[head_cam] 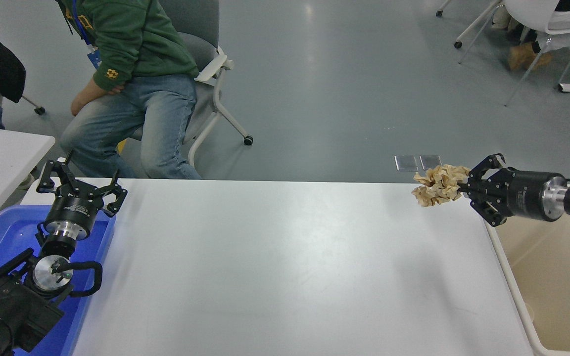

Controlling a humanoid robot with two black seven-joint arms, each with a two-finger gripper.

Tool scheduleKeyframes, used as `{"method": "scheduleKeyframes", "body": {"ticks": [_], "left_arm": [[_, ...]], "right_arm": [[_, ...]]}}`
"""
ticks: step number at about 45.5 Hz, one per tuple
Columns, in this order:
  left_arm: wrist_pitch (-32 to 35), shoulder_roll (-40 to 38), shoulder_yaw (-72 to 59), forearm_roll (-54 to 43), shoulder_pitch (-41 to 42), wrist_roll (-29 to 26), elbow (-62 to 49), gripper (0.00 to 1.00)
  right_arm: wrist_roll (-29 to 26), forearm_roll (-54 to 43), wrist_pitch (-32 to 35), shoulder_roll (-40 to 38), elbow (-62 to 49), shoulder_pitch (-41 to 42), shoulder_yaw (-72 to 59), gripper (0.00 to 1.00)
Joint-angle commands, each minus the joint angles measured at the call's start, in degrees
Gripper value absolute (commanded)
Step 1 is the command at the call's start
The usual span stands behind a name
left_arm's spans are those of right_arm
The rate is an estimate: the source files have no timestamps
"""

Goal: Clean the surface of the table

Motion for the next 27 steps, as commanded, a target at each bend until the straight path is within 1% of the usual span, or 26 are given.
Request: {"method": "scheduleKeyframes", "body": {"ticks": [1,13,22,27], "left_arm": [[0.00,0.00,0.00,0.03,0.00,0.00,0.00,1.00],[0.00,0.00,0.00,0.03,0.00,0.00,0.00,1.00],[0.00,0.00,0.00,0.03,0.00,0.00,0.00,1.00],[0.00,0.00,0.00,0.03,0.00,0.00,0.00,1.00]], "right_arm": [[0.56,0.23,4.64,-9.48,2.16,-0.16,0.41,0.00],[1.79,-0.21,6.05,-14.23,0.22,-0.51,0.68,0.00],[7.23,-5.74,6.57,-14.32,-3.90,-2.88,-0.03,0.00],[10.39,-9.35,6.57,-12.75,-9.61,-4.90,-0.47,0.00]]}}
